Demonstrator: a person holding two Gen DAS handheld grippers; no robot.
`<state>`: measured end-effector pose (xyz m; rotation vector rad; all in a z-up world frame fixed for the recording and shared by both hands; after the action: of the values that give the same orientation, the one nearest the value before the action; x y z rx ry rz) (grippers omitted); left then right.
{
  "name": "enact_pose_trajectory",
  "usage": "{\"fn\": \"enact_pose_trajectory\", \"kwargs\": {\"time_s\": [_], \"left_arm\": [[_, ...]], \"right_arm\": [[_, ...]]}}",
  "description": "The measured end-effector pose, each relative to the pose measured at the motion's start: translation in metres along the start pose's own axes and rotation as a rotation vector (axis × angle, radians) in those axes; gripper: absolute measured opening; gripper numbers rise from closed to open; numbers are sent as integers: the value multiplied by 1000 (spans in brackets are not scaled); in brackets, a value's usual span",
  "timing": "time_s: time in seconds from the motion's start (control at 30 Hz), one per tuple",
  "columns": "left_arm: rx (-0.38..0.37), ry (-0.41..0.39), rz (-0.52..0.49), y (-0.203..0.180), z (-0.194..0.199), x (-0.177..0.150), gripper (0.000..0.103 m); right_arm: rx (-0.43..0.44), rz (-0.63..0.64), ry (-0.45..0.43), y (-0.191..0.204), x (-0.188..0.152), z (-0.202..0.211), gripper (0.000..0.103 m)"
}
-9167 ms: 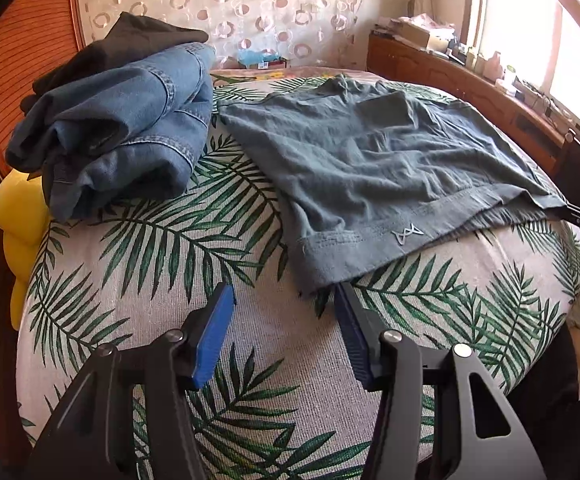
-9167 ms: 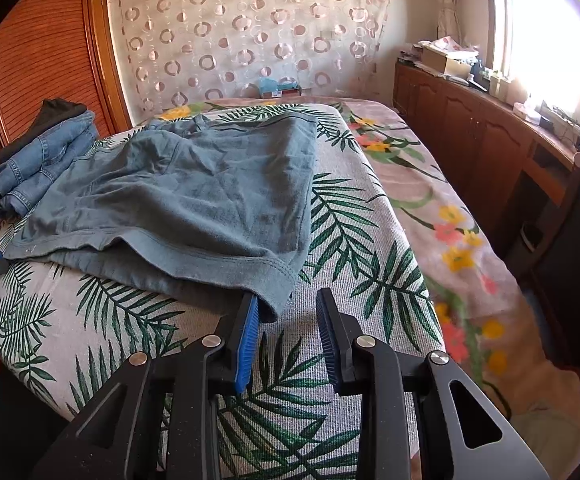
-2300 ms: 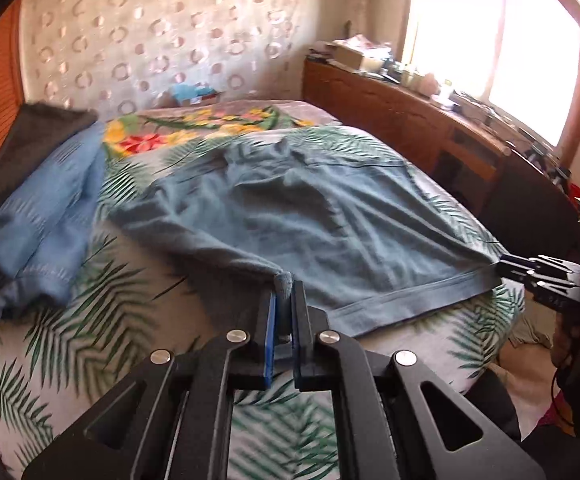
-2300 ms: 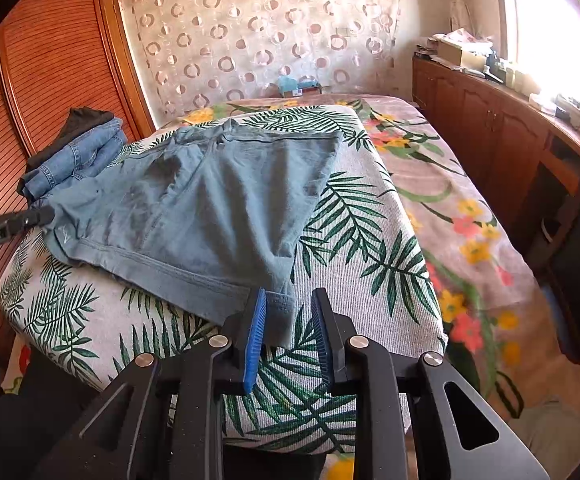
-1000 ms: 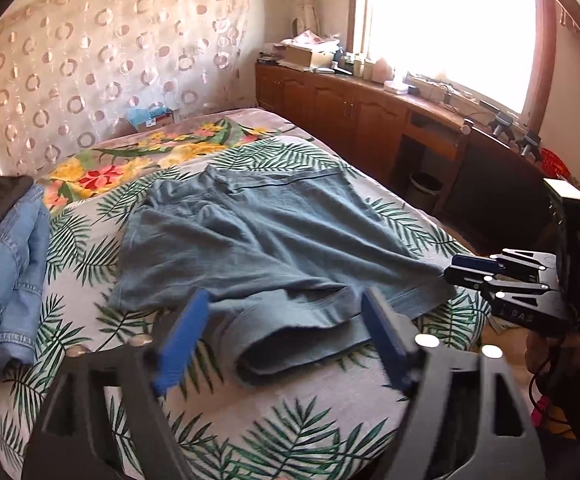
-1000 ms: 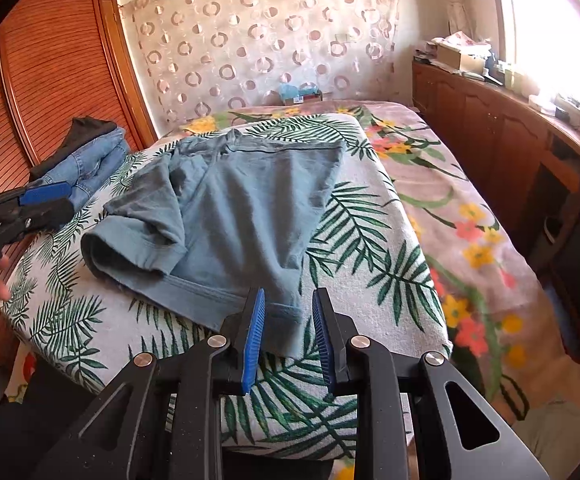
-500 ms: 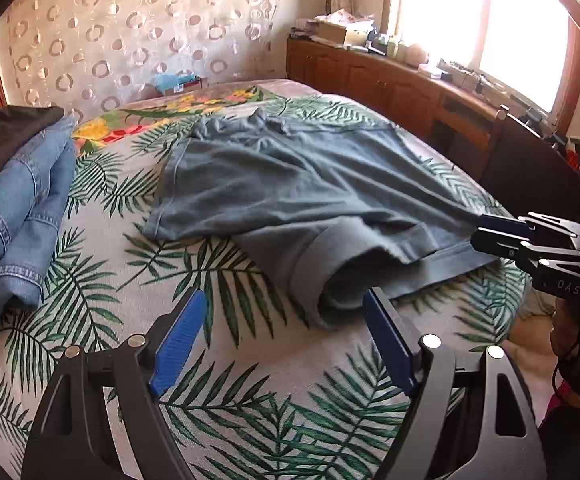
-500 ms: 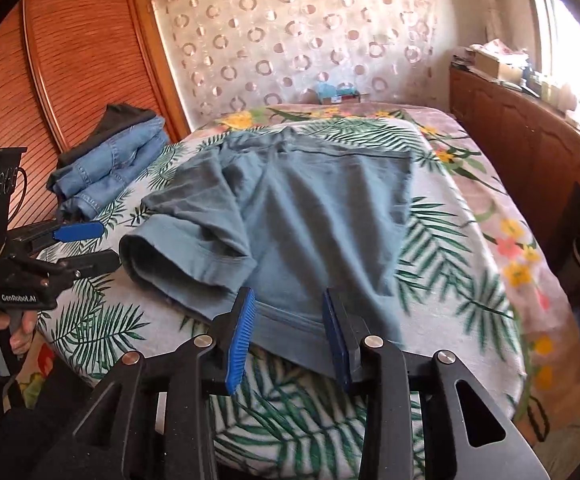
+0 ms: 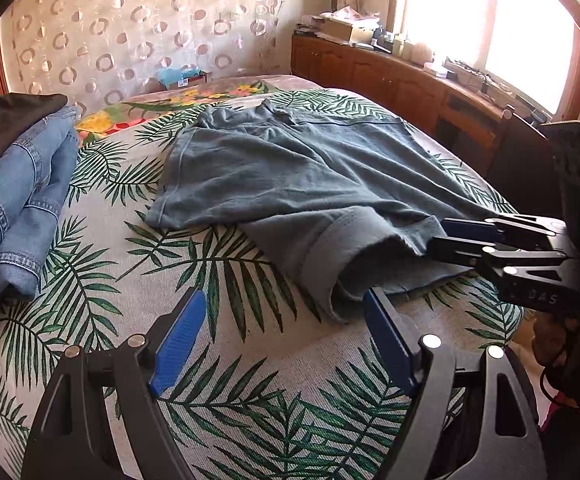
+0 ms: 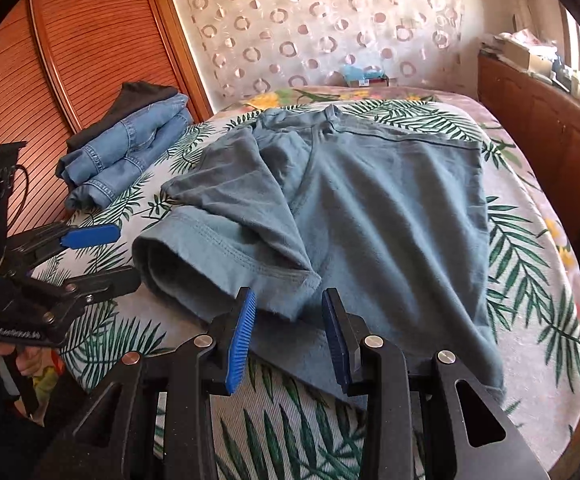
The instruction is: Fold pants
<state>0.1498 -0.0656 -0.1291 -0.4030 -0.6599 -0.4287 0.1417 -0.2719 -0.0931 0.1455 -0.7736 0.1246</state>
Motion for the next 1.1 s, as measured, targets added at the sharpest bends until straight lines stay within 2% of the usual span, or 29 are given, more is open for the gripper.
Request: {"fn": "enact_pose_trajectory", "kwargs": {"time_s": [0.17, 0.3, 0.4, 0.7, 1.1], "left_arm": [[2, -1, 0, 0, 0, 0, 81], [2, -1, 1, 1, 0, 0, 81], [1, -9, -1, 0, 2, 0, 81], [-27, -61, -17, -9, 20, 9, 81], [-21, -65, -34, -13, 13, 19, 81]], "right_arm": [[-20, -2, 8, 1, 5, -2, 36], [-21, 14, -7, 12, 6, -2, 14], [-5, 16, -33, 12, 5, 6, 7], [-4, 7, -111, -3, -1, 54, 6], [-80, -46, -93, -35, -26, 79, 6]]}}
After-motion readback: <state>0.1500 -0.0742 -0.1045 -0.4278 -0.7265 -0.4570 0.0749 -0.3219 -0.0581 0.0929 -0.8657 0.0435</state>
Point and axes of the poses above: each gripper's, at about its wrist camera, not at the fingertips, and z roughly against the way its jaws point, y to its left, x to its top, the point moved 4 cm from there along -z, roughly the way its jaws point, and after that the axes turned 13 degrees about -x, right-handed, at the moved point
